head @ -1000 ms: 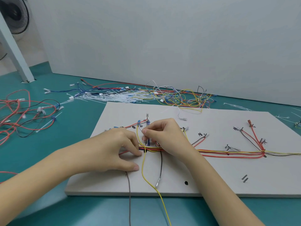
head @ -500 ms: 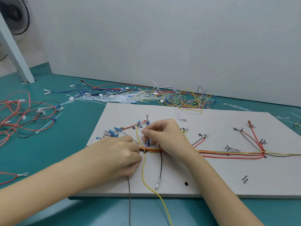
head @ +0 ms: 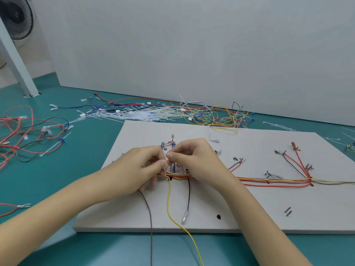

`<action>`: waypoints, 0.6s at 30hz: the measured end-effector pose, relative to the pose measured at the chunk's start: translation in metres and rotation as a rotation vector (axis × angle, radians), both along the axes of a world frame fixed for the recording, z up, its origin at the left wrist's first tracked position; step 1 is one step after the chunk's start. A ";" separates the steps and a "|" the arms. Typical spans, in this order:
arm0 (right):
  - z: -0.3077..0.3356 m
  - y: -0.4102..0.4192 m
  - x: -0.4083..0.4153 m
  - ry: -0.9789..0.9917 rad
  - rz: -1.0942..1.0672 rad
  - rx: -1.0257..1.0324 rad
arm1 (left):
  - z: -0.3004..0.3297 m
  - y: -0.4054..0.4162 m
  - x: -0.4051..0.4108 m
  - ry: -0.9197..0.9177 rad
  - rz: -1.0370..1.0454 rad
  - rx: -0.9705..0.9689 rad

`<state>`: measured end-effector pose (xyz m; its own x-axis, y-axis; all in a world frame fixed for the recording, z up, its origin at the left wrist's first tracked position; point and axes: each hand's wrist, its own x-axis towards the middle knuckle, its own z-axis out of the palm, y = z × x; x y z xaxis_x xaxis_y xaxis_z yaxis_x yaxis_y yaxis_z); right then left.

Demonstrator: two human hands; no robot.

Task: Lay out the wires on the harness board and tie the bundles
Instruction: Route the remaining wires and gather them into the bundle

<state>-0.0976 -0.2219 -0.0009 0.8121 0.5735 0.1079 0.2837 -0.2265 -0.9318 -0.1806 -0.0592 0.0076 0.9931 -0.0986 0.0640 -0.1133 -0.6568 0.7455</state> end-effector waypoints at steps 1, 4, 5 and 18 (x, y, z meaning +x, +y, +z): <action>0.001 0.000 0.000 -0.002 0.002 0.000 | 0.001 -0.001 0.001 0.045 0.017 -0.084; 0.003 -0.001 -0.001 -0.005 0.007 0.006 | 0.003 -0.005 0.003 0.152 0.090 -0.335; 0.003 -0.001 -0.002 -0.001 0.007 0.009 | 0.004 -0.007 0.003 0.188 0.109 -0.409; 0.008 -0.005 -0.004 0.112 0.000 0.000 | -0.008 0.000 0.007 0.287 0.129 -0.717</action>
